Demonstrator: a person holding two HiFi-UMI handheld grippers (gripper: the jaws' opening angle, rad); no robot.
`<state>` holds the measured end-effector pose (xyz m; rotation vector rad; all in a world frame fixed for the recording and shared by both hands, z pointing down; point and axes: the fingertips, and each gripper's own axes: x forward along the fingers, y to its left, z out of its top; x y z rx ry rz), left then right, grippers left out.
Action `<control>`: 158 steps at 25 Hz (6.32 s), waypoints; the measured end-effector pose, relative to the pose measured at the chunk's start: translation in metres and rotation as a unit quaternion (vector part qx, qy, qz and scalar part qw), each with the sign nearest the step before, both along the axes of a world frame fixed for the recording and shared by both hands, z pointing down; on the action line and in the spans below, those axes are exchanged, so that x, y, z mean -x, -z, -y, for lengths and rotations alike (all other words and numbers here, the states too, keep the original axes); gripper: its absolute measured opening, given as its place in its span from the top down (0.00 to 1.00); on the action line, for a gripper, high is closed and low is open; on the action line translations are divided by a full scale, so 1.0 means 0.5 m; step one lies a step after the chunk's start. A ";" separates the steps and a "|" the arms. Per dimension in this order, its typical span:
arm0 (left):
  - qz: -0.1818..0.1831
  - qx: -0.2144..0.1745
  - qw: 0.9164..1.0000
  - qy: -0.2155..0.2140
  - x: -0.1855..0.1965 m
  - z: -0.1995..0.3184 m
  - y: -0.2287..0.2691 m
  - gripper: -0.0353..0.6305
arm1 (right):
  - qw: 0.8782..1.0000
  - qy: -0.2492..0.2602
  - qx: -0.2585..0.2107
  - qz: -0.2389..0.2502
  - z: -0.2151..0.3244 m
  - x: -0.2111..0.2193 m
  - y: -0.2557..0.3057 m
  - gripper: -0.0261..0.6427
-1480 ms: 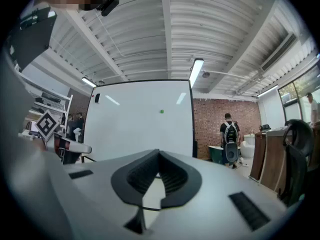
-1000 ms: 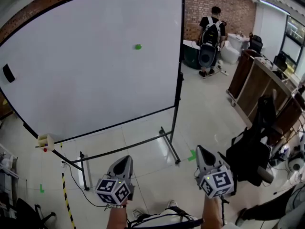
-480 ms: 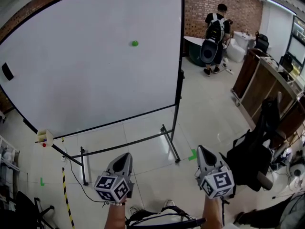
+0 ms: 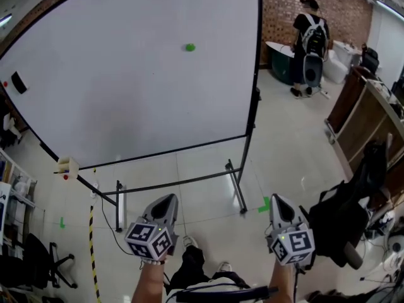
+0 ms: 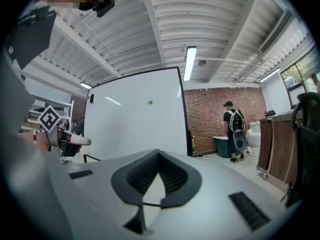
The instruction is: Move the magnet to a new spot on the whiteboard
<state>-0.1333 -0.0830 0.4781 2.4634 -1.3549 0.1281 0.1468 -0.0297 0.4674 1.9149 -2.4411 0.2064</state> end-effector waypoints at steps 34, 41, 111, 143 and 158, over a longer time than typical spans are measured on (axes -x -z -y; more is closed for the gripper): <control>0.052 -0.157 0.986 0.013 -0.061 0.555 0.209 0.94 | 0.999 0.032 -0.023 -0.027 0.482 0.021 0.085 0.93; 0.123 -0.235 0.962 0.059 -0.135 0.647 0.359 0.81 | 0.997 0.053 -0.051 -0.012 0.504 -0.044 0.117 0.93; 0.025 -0.019 0.991 0.131 -0.263 0.416 0.067 0.76 | 0.984 0.168 0.021 0.047 0.508 -0.179 0.008 0.93; 0.041 -0.034 0.997 0.057 0.020 0.201 0.013 0.76 | 0.995 0.090 0.032 0.010 0.265 0.168 0.039 0.93; 0.030 -0.034 0.997 0.061 -0.022 0.239 0.028 0.76 | 0.995 0.098 0.027 0.004 0.289 0.139 0.047 0.93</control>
